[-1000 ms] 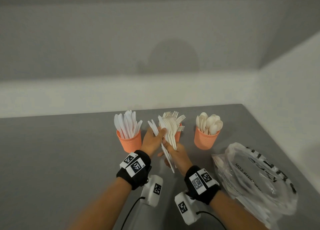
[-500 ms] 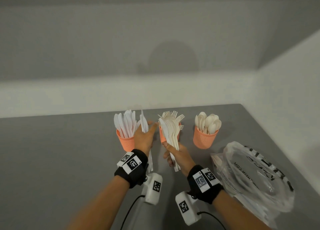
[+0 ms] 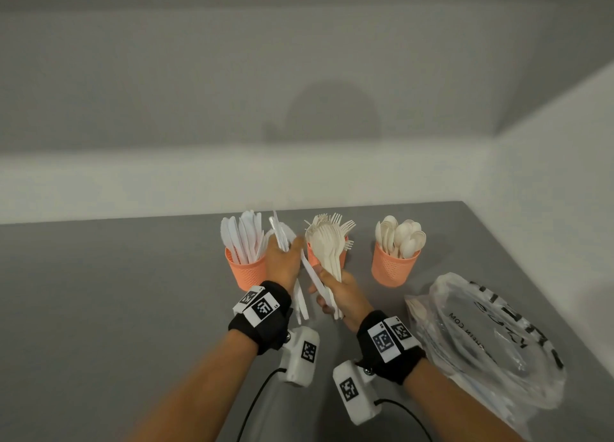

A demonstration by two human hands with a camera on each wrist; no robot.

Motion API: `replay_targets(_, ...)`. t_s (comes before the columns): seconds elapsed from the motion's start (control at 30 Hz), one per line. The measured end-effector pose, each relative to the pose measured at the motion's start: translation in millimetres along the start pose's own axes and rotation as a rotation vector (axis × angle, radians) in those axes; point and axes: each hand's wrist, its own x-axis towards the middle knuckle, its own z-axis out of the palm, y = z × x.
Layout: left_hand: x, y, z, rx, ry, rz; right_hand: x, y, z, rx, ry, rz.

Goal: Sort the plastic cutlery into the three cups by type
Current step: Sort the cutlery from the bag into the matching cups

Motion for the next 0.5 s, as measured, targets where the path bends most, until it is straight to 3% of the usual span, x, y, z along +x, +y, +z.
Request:
replay_targets(0.1, -3, -9, -1, 0.001, -0.092, -0.07, 2, 0, 3, -0.068, 0.01, -0.019)
replay_targets(0.17, -4, -13, -3, -0.018, -0.082, -0.084, 4, 1, 4, -0.096, 0.024, -0.024)
replay_targets(0.37, 9, -5, -34, -0.22, 0.096, -0.145, 6, 3, -6, -0.097, 0.129, -0.008)
replay_targets(0.5, 40, 25, -67, -0.168, 0.252, 0.007, 5, -1, -9, -0.182, 0.092, 0.006)
